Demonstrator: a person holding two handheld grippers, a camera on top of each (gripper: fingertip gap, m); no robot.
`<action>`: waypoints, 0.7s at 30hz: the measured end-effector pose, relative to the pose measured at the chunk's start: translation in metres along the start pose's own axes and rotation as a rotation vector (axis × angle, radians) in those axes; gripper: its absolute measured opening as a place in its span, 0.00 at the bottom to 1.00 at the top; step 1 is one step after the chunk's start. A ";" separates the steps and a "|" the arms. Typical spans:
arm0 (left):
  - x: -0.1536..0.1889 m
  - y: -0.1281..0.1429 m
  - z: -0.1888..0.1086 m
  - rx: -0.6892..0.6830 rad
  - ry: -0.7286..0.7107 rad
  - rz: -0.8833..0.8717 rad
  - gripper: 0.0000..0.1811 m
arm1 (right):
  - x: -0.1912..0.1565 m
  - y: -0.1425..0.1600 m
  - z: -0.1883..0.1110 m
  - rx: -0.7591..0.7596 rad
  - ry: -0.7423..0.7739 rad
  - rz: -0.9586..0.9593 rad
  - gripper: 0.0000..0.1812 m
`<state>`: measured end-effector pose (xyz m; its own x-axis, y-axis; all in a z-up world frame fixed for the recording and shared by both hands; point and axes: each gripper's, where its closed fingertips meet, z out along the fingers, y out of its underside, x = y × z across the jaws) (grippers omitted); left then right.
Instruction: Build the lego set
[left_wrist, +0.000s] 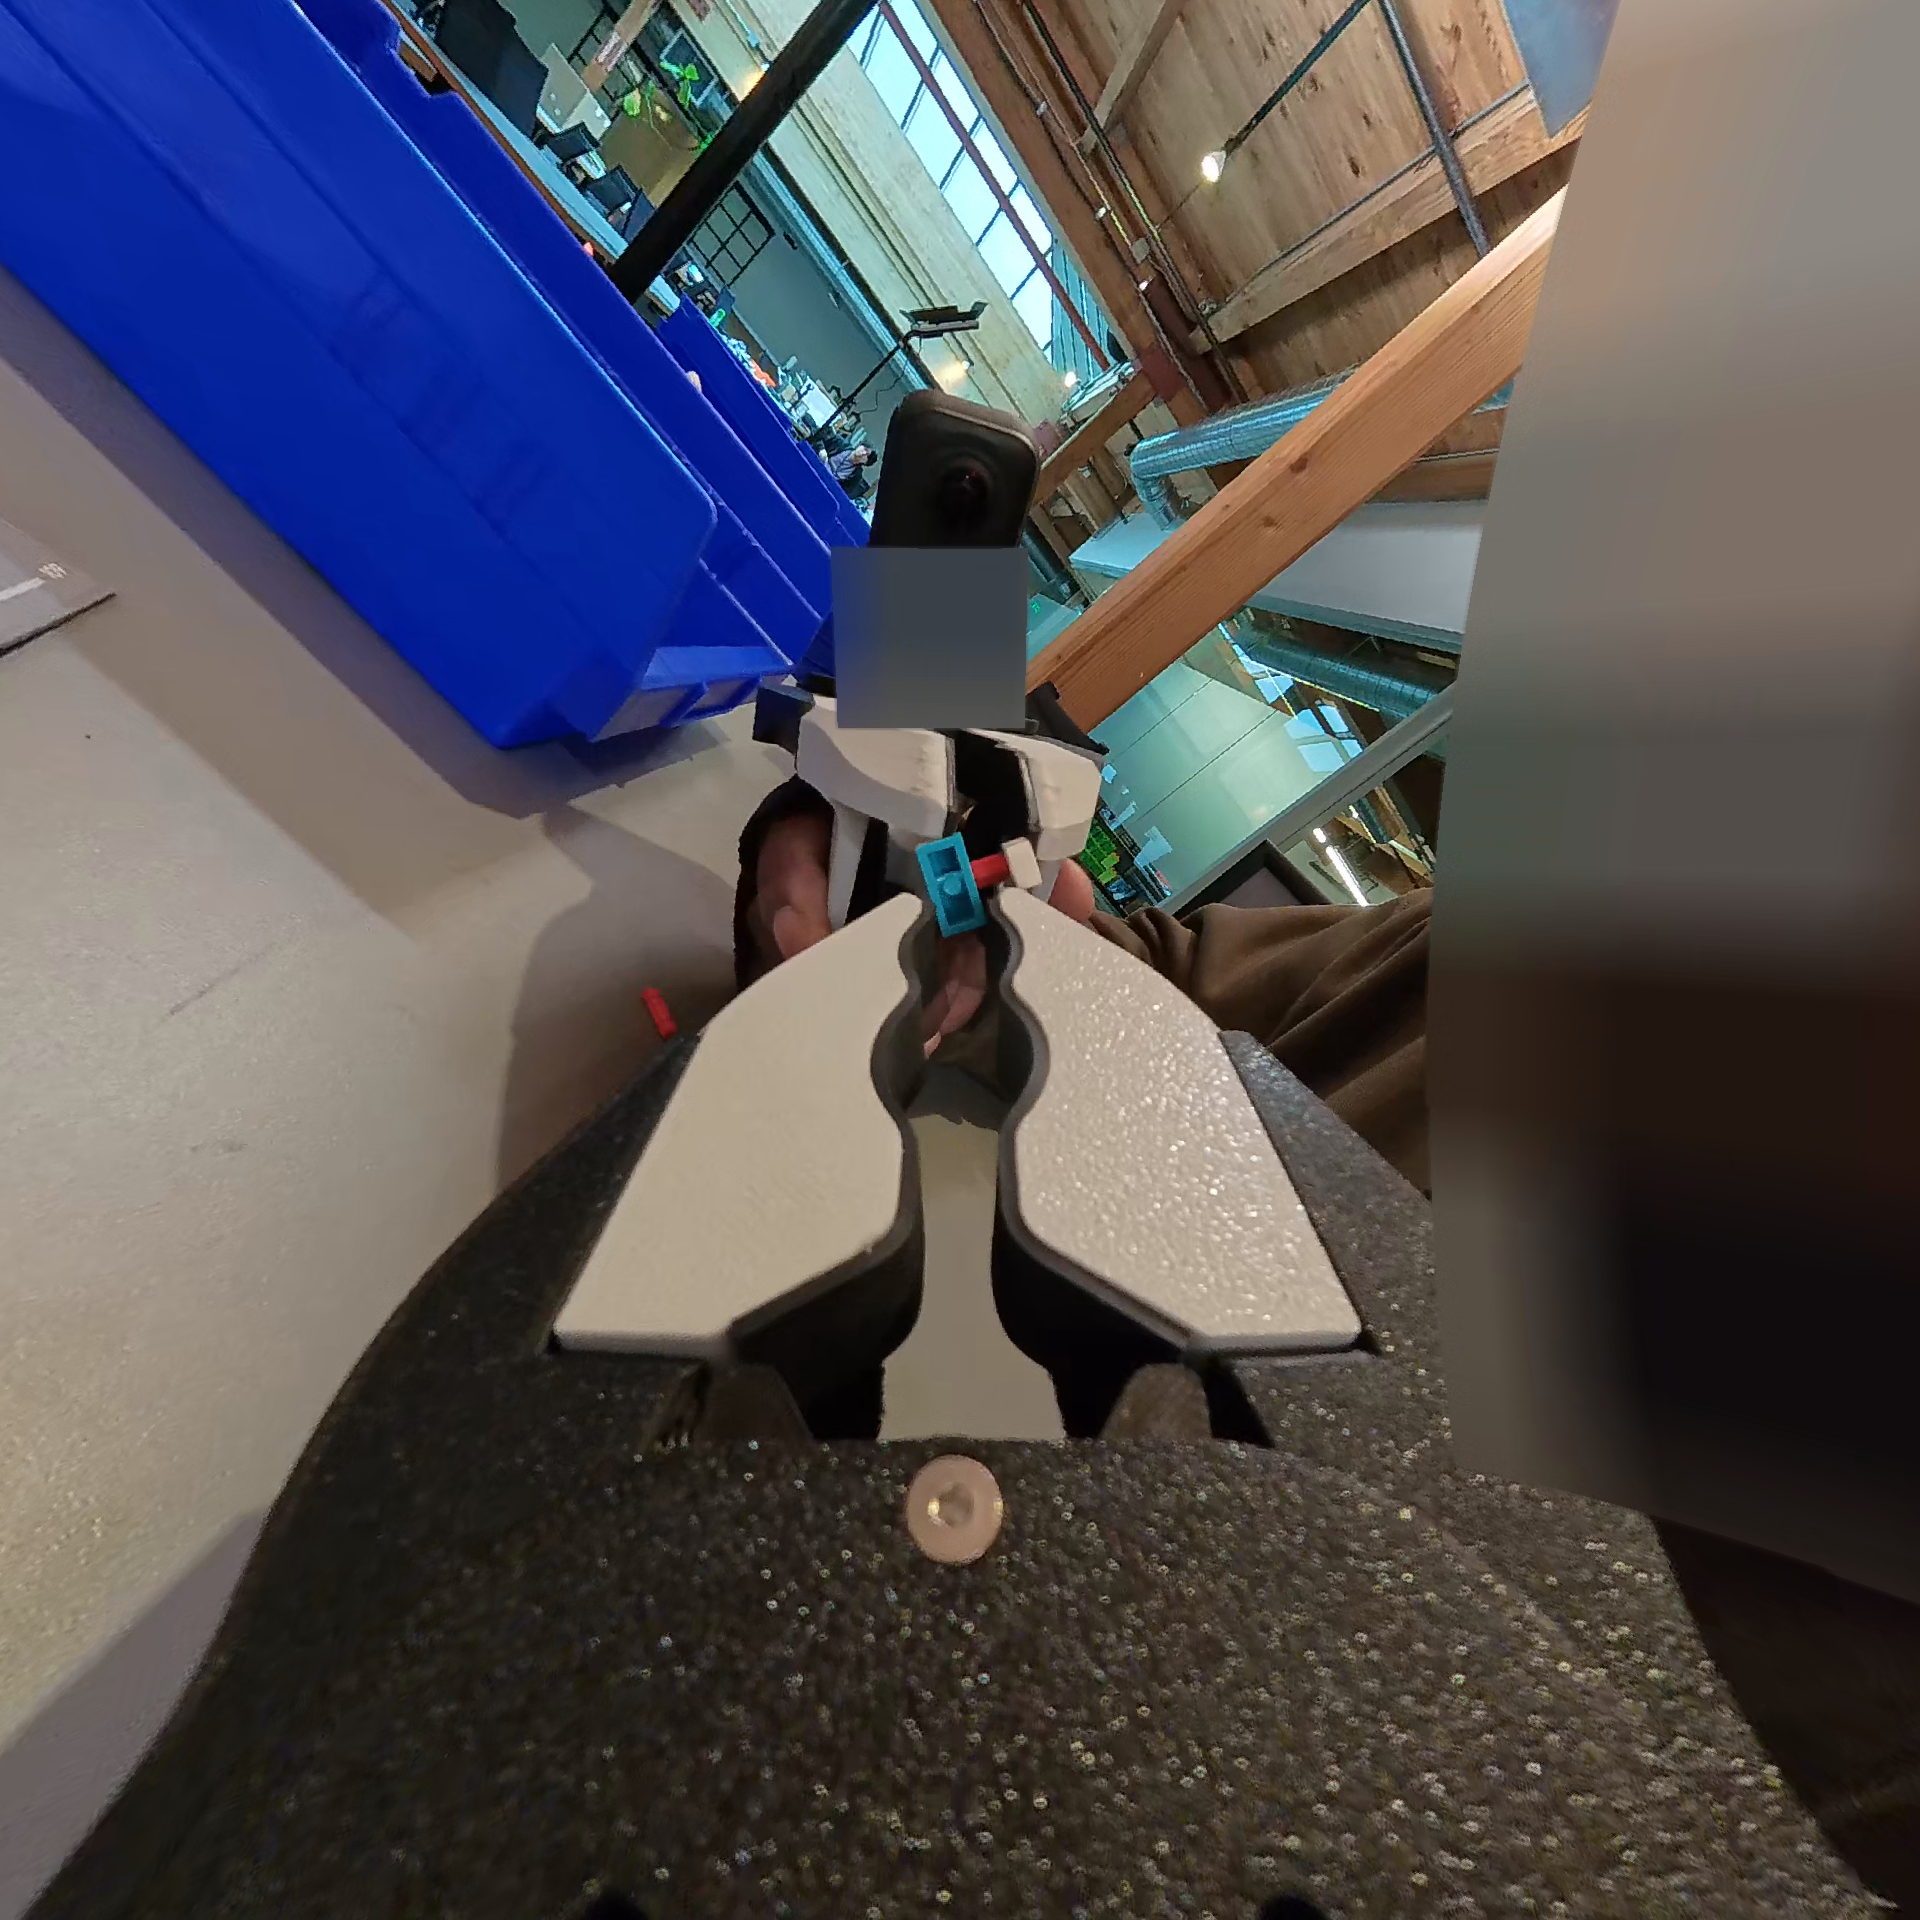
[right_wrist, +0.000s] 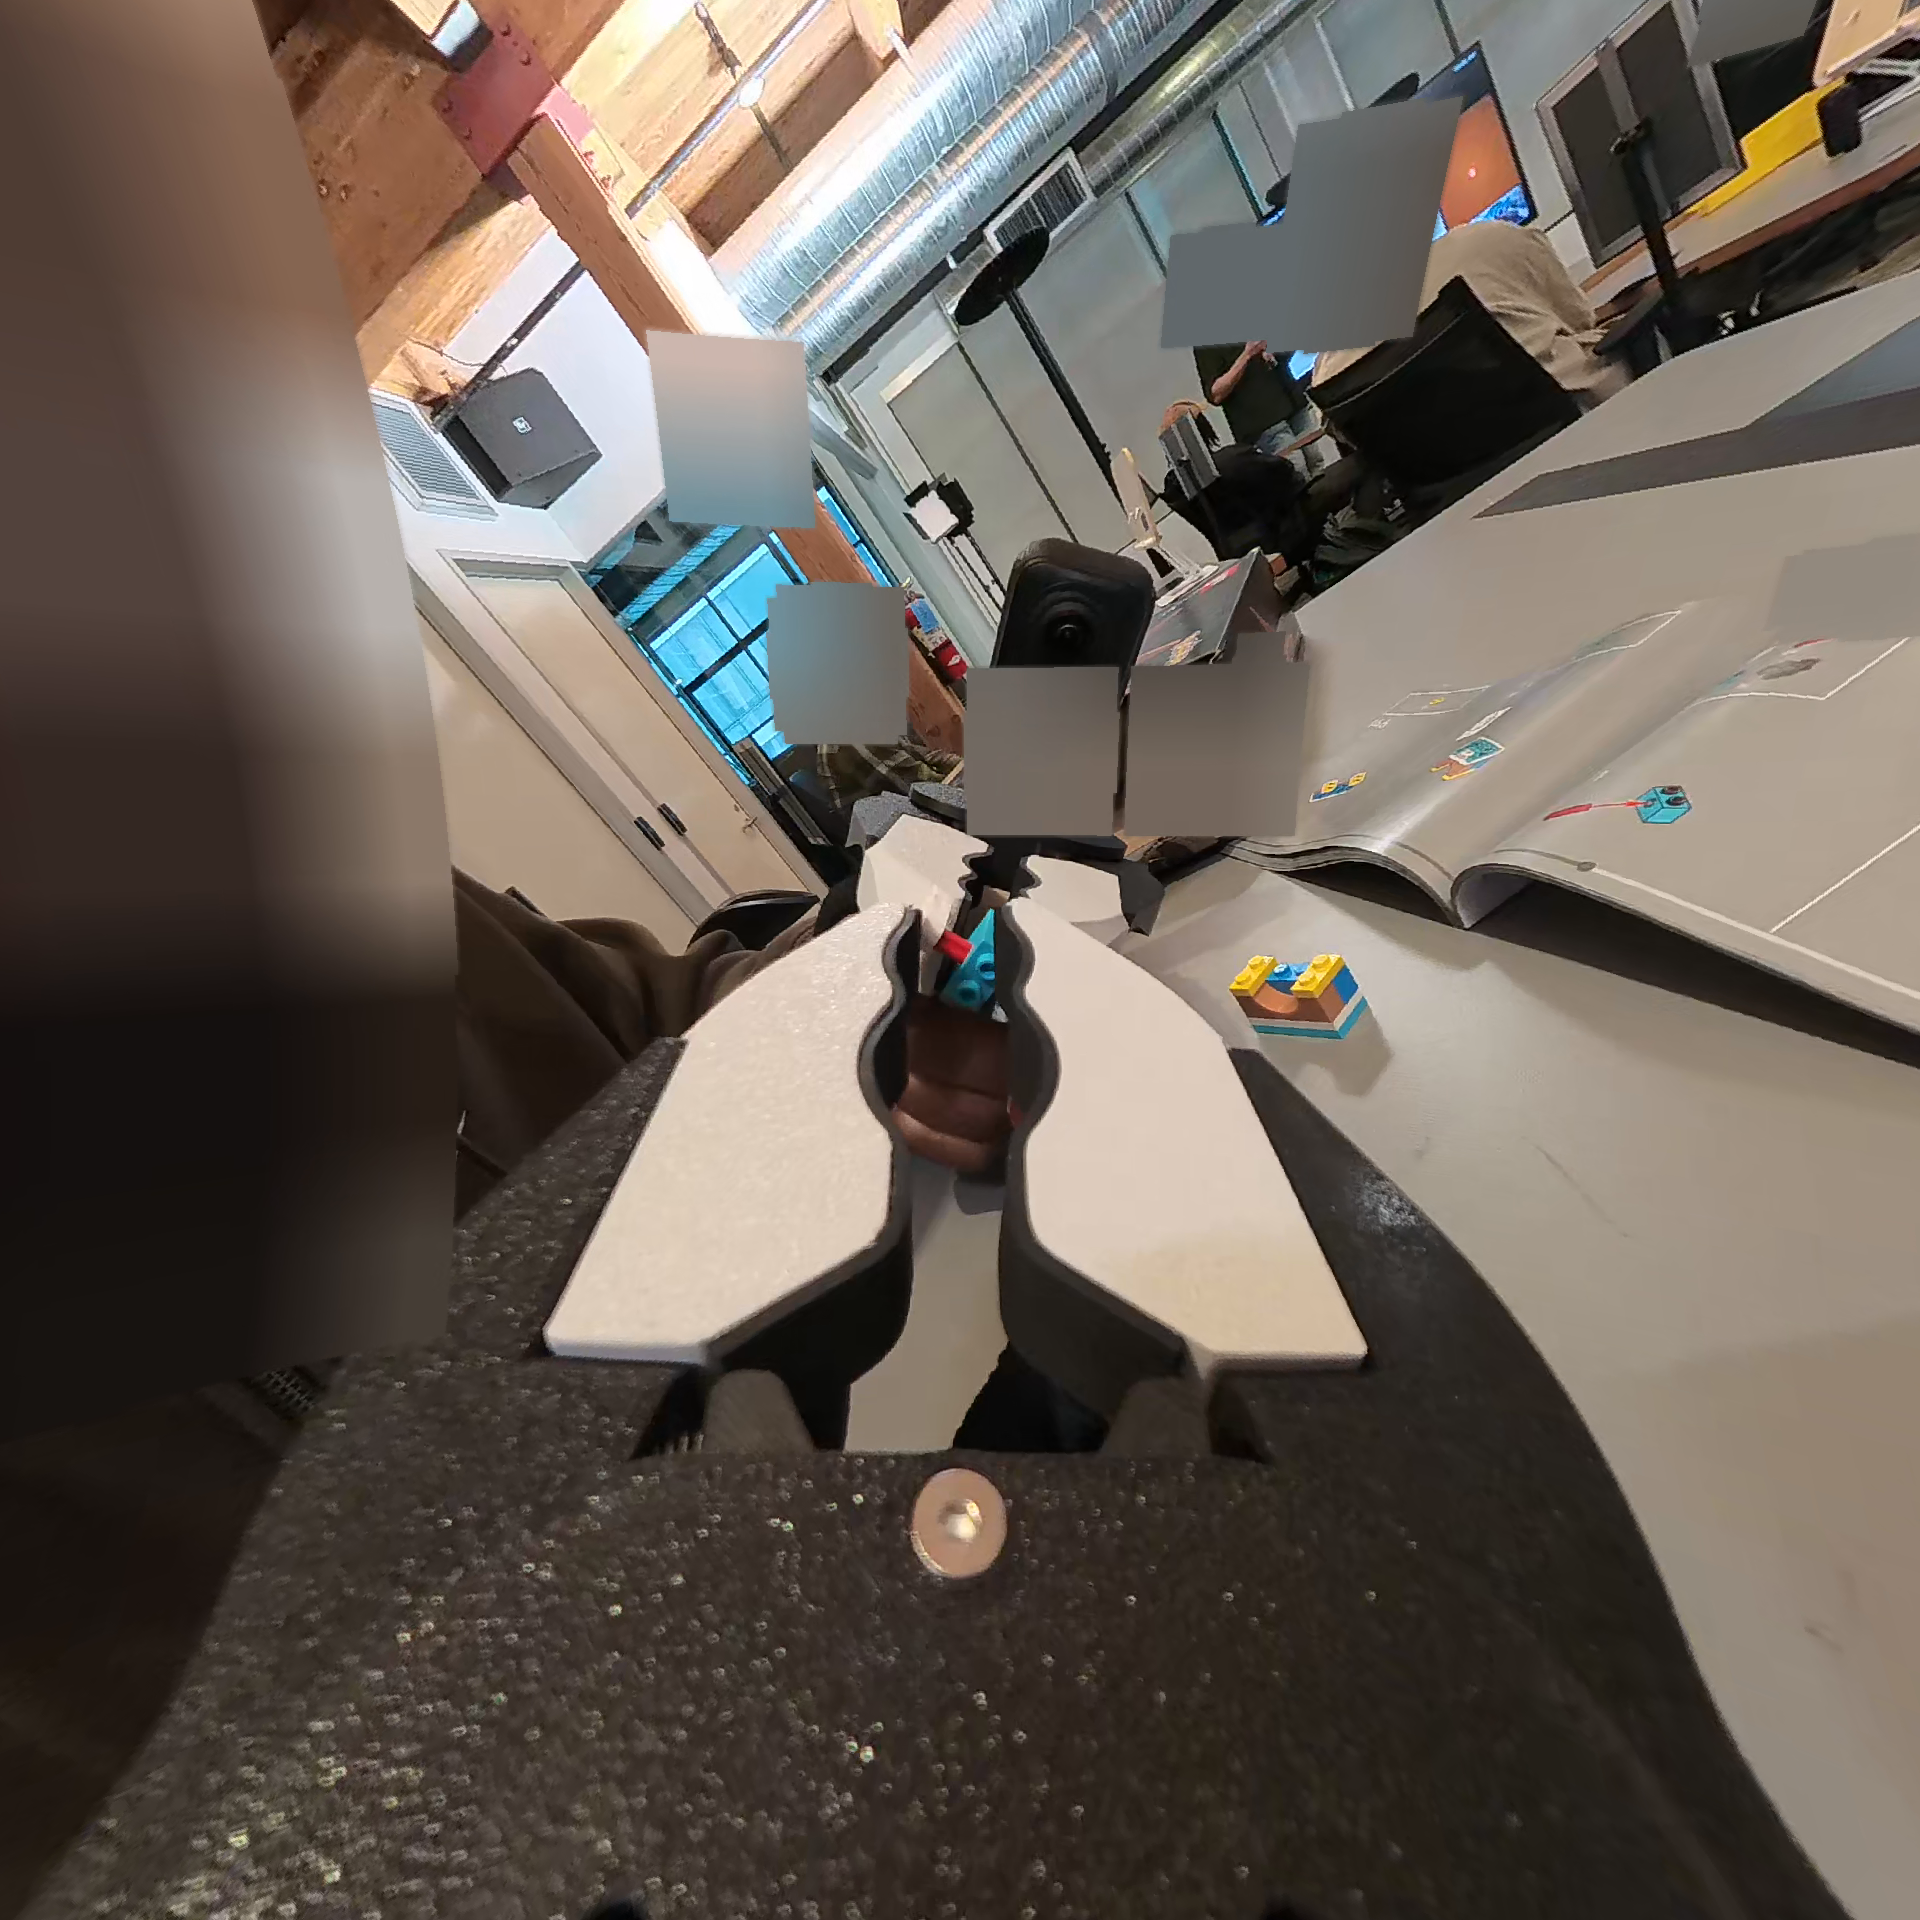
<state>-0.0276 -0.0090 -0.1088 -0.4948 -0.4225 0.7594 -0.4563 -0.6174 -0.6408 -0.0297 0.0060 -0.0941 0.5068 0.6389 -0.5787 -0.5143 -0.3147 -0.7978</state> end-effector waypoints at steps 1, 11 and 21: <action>0.000 0.000 0.000 0.000 -0.001 0.000 0.05 | 0.000 0.000 0.000 0.000 0.001 0.000 0.07; -0.002 -0.001 -0.001 0.005 -0.011 0.004 0.04 | -0.004 -0.001 0.001 0.022 -0.007 -0.005 0.00; 0.000 0.000 0.000 -0.015 -0.037 0.103 0.04 | -0.002 -0.009 -0.004 0.044 0.006 0.006 0.09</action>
<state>-0.0276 -0.0084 -0.1090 -0.5123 -0.5073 0.6930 -0.4158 -0.5595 -0.7170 -0.0229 0.0048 -0.0869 0.5077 0.6331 -0.5843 -0.5472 -0.2869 -0.7863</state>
